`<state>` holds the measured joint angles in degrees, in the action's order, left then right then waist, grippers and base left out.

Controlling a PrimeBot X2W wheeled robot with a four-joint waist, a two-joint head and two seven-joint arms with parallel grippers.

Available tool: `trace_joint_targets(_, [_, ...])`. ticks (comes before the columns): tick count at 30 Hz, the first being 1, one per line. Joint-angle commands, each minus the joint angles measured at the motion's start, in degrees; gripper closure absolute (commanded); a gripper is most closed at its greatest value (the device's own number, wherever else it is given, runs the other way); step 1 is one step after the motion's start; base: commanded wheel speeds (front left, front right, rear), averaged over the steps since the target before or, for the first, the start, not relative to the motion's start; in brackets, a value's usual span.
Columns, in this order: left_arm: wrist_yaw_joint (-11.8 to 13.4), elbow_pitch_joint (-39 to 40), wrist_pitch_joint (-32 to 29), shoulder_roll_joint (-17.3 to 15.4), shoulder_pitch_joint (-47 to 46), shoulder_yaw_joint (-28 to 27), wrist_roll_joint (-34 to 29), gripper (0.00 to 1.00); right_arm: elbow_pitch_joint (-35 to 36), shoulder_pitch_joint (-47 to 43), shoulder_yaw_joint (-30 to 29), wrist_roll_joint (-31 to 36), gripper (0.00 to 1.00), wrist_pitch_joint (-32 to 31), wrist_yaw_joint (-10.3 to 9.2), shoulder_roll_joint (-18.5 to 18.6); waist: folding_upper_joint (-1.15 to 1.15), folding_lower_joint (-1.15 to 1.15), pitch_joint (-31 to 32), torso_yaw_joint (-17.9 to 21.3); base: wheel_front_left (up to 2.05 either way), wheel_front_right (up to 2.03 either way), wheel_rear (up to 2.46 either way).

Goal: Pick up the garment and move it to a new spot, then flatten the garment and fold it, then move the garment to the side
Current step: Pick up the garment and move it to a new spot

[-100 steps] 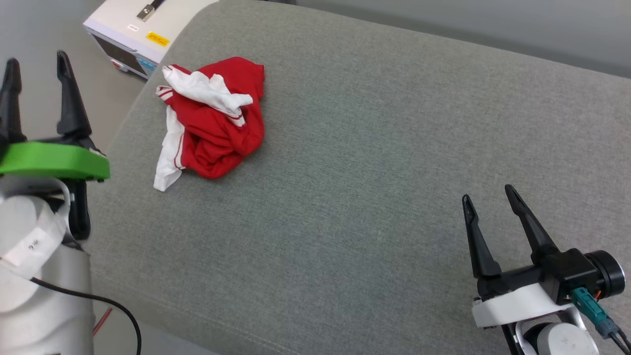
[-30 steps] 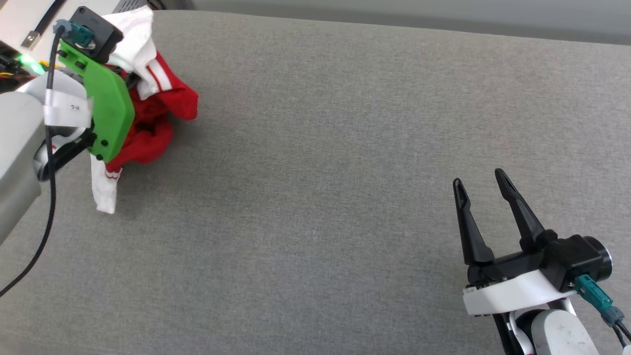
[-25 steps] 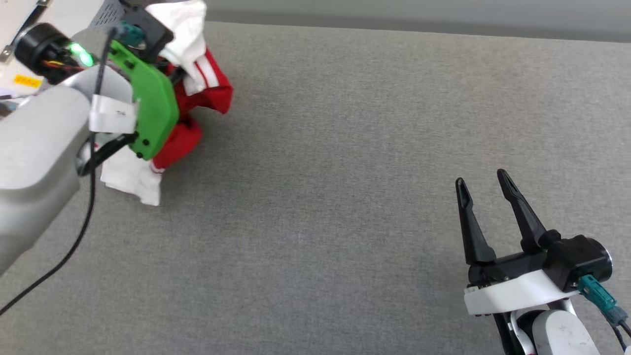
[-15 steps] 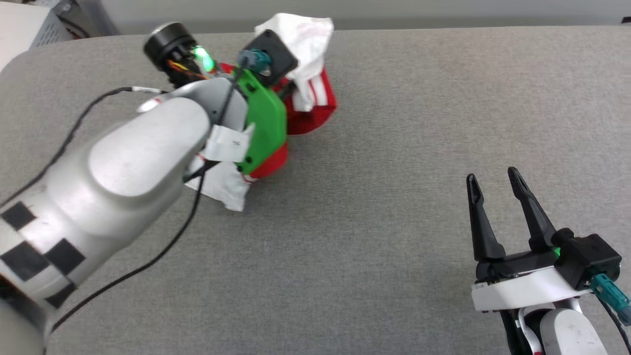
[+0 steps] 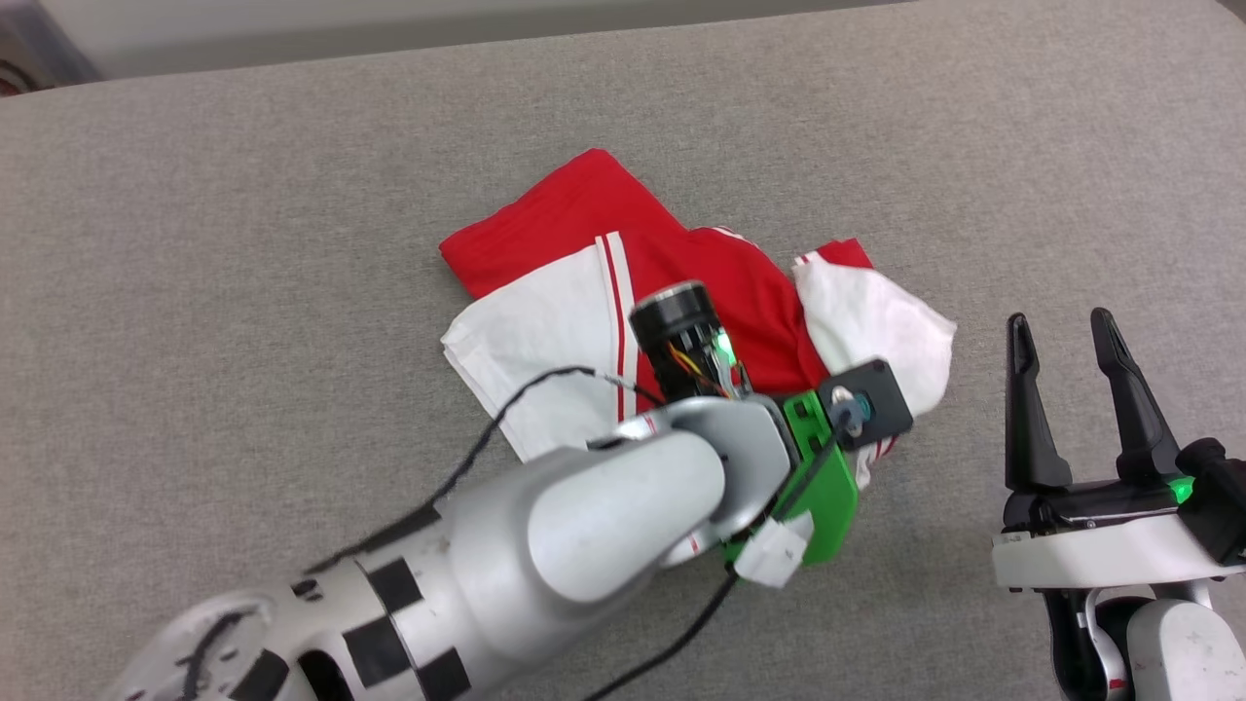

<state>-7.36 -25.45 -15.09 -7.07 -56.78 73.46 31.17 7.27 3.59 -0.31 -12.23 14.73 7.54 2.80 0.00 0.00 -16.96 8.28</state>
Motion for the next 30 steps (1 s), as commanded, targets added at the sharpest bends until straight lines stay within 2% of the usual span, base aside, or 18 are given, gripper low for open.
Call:
trace_joint_targets(1, [-0.1,-0.7,-0.4,1.0,2.6,-0.1,-1.4,1.0,0.4,0.8,0.0,-0.2,0.0,0.3,-0.05,0.1,0.0,0.0,-1.0,1.1,0.0,0.0,0.0])
trace_joint_targets(6, [-0.1,-2.5,-3.2,3.4,9.9,-0.1,-5.9,1.0,0.5,1.5,0.8,-0.4,0.0,0.3,-0.05,0.1,0.0,0.0,-2.1,2.1,0.0,0.0,0.0])
trace_joint_targets(13, [-0.1,-4.7,-1.1,4.1,12.9,-0.1,-4.7,1.0,-0.1,1.8,1.4,-0.4,0.0,0.3,-0.05,0.1,0.0,0.0,-2.3,2.0,0.0,0.0,0.0])
trace_joint_targets(14, [-0.1,-4.7,0.7,4.1,12.4,-0.1,-4.6,0.58,-0.2,1.7,1.4,-0.3,0.0,0.3,-0.05,0.1,0.0,0.0,-2.0,1.9,0.0,0.0,0.0])
trace_joint_targets(15, [-0.1,-4.7,2.4,4.2,11.8,-0.1,-4.6,0.0,-0.3,1.6,1.4,-0.3,0.0,0.3,-0.05,0.1,0.0,0.0,-1.7,1.7,0.0,0.0,0.0])
trace_joint_targets(24, [0.1,-7.4,20.8,4.2,8.0,-0.6,-1.6,0.0,-1.2,-1.5,0.8,0.2,0.0,0.3,-0.05,0.1,0.0,0.0,4.5,-1.2,0.0,0.0,0.0])
trace_joint_targets(27, [2.5,-8.6,25.9,4.2,8.4,-2.0,-0.7,0.0,-1.2,-2.8,0.7,0.3,0.0,0.3,-0.05,0.1,0.0,0.0,6.5,-2.4,0.0,0.0,0.0])
trace_joint_targets(30, [6.0,-10.3,28.8,4.2,9.0,-4.4,-0.4,0.0,-1.3,-4.1,0.7,0.5,0.0,0.3,-0.05,0.1,0.0,0.0,8.2,-3.8,0.0,0.0,0.0])
